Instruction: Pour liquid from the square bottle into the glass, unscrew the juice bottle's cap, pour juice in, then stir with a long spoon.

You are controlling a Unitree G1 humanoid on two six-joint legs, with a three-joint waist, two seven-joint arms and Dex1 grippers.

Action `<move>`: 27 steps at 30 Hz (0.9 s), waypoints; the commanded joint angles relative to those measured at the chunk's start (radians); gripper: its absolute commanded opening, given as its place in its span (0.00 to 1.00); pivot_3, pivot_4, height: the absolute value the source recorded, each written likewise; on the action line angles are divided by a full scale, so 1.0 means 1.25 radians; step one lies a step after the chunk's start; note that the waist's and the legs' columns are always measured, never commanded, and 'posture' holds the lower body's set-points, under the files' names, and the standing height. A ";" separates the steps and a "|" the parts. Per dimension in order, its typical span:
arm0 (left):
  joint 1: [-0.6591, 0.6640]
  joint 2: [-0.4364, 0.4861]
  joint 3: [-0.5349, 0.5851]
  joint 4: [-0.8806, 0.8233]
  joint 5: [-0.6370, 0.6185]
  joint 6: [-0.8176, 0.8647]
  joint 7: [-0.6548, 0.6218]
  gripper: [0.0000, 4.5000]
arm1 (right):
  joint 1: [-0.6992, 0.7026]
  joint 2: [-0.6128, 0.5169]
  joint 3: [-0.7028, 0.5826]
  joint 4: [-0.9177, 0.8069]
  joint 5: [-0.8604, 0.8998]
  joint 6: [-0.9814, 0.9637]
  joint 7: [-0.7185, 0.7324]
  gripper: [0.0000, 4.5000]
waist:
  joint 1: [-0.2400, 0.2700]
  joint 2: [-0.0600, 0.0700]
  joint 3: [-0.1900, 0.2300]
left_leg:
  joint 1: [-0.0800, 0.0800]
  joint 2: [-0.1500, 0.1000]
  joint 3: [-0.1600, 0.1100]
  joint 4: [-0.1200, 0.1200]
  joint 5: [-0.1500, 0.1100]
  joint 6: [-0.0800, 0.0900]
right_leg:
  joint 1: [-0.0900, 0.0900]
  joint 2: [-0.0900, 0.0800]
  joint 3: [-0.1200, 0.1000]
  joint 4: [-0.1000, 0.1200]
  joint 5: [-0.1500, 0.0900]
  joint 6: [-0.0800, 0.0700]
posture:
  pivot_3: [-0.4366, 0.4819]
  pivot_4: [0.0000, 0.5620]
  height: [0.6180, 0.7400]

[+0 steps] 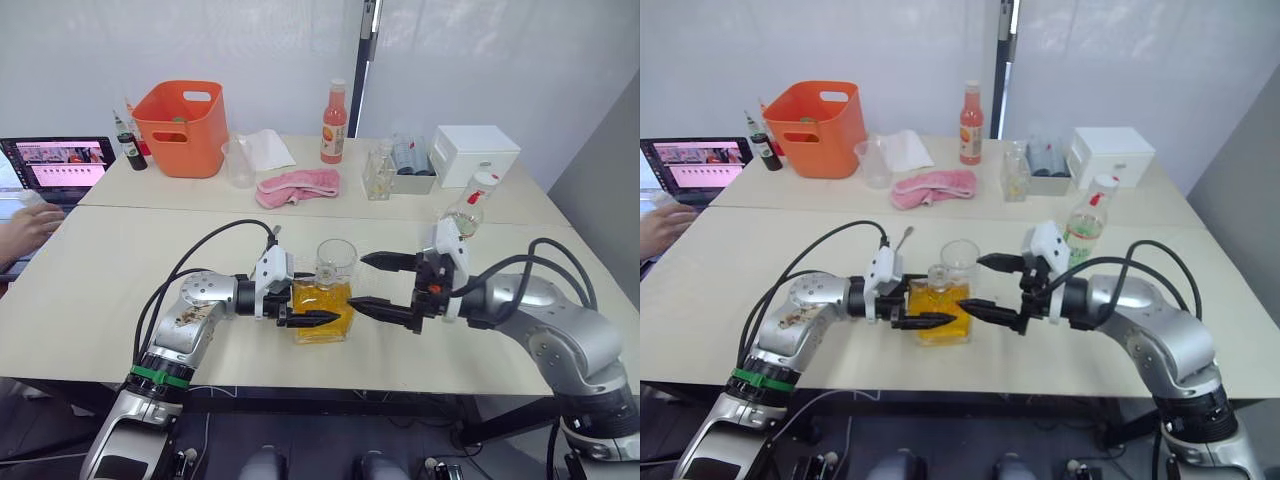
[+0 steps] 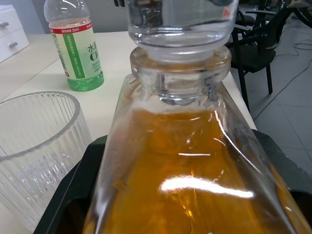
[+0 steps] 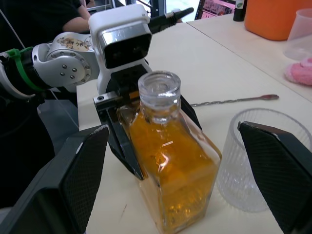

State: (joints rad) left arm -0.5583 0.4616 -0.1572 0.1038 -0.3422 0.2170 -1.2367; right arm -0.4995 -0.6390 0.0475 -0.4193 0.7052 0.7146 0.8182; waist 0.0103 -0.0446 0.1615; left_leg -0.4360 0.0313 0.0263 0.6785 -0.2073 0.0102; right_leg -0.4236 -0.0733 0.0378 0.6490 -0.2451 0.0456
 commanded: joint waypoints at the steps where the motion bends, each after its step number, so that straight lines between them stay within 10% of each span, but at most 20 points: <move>1: -0.018 -0.006 -0.005 -0.003 0.001 -0.018 -0.007 0.62 | -0.036 0.029 0.025 0.001 -0.018 0.003 -0.018 1.00 | 0.001 0.000 0.000 | 0.000 0.000 0.000 0.000 0.000 0.000 | 0.000 0.000 0.000 0.000 0.000 0.000 | 0.48 0.27 0.79; 9: -0.019 -0.003 -0.006 -0.008 0.003 -0.017 -0.010 0.62 | -0.072 0.071 0.056 0.018 -0.036 0.011 -0.021 1.00 | 0.001 0.000 0.000 | 0.000 0.000 0.000 0.000 0.000 0.000 | 0.000 0.000 0.000 0.000 0.000 0.000 | 0.48 0.27 0.79; 19: -0.023 -0.003 -0.006 -0.004 0.005 -0.016 -0.011 0.62 | -0.113 0.098 0.080 0.057 -0.069 0.001 -0.003 0.23 | 0.001 0.000 0.000 | 0.000 0.000 0.000 0.000 0.000 0.000 | 0.000 0.000 0.000 0.000 0.000 0.000 | 0.48 0.27 0.79; 27: -0.020 -0.002 -0.007 -0.003 0.007 -0.015 -0.014 0.62 | -0.115 0.112 0.060 0.052 -0.070 0.003 -0.001 0.23 | -0.001 0.000 0.000 | 0.000 0.000 0.000 0.000 0.000 0.000 | 0.000 0.000 0.000 0.000 0.000 0.000 | 0.48 0.27 0.79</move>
State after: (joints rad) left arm -0.5668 0.4625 -0.1561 0.1158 -0.3387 0.2173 -1.2484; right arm -0.6216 -0.5092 0.1483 -0.3327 0.6090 0.7289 0.8229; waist 0.0089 -0.0442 0.1613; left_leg -0.4359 0.0315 0.0263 0.6785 -0.2073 0.0102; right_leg -0.4237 -0.0732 0.0374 0.6494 -0.2451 0.0456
